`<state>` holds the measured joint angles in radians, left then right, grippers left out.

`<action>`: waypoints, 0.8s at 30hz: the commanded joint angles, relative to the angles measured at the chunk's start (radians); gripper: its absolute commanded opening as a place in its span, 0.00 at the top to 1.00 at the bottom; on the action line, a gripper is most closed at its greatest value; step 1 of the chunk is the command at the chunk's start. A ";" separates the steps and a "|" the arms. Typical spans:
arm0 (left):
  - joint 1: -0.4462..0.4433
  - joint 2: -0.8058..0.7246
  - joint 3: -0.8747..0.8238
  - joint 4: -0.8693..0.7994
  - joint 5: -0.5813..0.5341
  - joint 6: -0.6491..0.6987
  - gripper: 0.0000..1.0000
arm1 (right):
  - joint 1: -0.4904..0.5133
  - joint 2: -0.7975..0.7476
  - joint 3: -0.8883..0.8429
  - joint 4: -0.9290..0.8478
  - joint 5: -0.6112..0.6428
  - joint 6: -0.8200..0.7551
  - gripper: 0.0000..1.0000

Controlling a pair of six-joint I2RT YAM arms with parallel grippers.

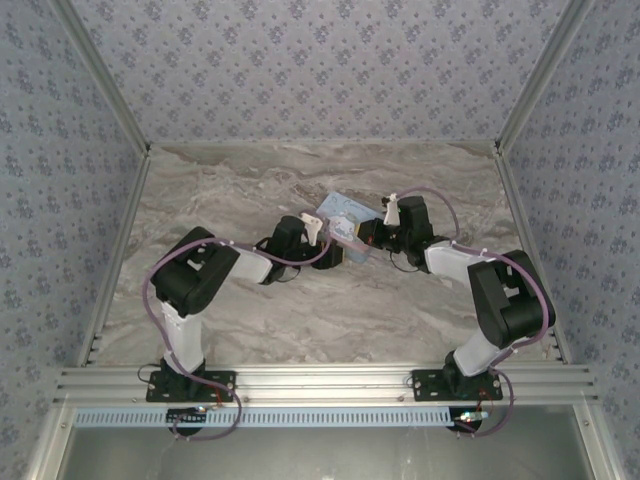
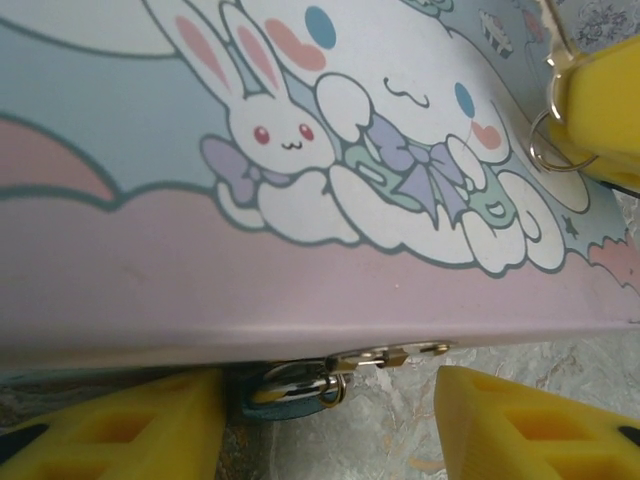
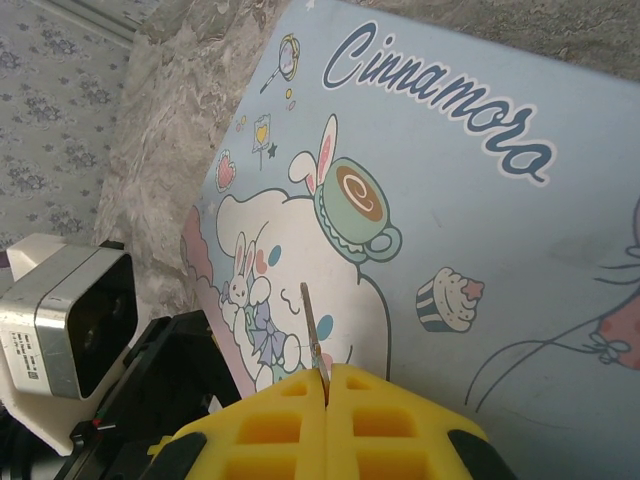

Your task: Unlock the padlock with the key

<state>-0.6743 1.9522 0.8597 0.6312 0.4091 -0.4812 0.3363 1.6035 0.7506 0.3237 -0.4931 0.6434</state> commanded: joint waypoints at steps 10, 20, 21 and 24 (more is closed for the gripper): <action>-0.027 0.038 0.045 -0.016 0.092 -0.014 0.57 | 0.018 0.013 -0.022 -0.093 0.015 -0.005 0.99; -0.023 0.033 0.031 0.007 0.069 -0.039 0.68 | 0.023 -0.005 -0.024 -0.103 0.022 -0.005 0.99; -0.023 0.030 0.028 0.015 0.069 -0.045 0.69 | 0.023 -0.008 -0.025 -0.103 0.021 -0.005 0.99; -0.020 0.025 0.017 0.037 0.067 -0.064 0.69 | 0.024 -0.017 -0.028 -0.109 0.025 -0.005 0.99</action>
<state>-0.6872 1.9732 0.8818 0.6064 0.4492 -0.5259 0.3458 1.5940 0.7502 0.3111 -0.4828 0.6434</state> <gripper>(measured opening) 0.312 0.064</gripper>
